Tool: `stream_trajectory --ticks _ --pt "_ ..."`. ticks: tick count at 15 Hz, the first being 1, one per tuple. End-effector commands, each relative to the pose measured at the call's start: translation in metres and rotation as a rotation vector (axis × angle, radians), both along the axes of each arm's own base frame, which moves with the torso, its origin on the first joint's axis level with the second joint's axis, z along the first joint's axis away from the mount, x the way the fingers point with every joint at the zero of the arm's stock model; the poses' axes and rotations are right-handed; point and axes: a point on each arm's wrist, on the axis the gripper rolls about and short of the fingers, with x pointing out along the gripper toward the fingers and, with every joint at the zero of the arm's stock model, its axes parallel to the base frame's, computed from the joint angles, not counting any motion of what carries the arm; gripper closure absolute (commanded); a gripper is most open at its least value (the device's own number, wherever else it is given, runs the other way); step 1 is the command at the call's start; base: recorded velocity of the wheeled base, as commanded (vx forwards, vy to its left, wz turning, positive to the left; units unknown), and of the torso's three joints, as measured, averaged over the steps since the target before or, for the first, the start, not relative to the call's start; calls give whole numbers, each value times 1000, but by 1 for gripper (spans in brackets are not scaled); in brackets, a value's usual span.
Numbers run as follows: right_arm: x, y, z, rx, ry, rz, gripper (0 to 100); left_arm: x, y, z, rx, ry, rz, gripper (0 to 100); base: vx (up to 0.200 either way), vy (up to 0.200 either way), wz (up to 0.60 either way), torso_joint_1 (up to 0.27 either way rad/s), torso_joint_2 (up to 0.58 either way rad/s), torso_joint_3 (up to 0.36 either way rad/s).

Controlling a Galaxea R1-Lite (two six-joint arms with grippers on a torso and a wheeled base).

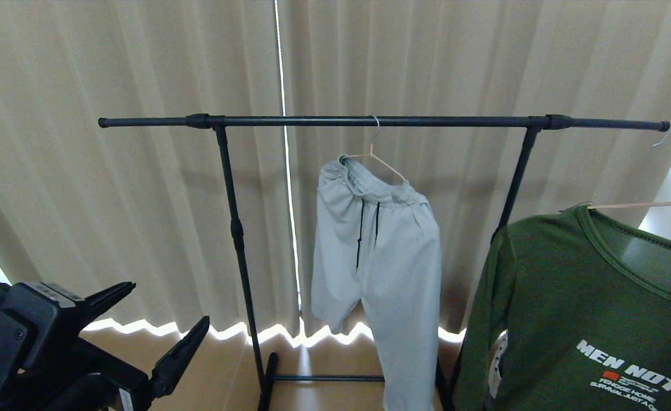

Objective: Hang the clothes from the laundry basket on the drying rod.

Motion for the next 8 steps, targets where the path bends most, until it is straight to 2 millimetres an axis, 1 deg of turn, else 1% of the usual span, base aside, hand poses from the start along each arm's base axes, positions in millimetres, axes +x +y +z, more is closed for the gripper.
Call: stream_trajectory --ticks 1,8 --pt "0 0 0 0 -3 -1 100 0 0 1 -4 -5 1 0 200 0 0 2 2 2" --pt "0 0 0 3 0 11 100 0 0 1 -3 -3 1 0 200 0 0 4 4 4"
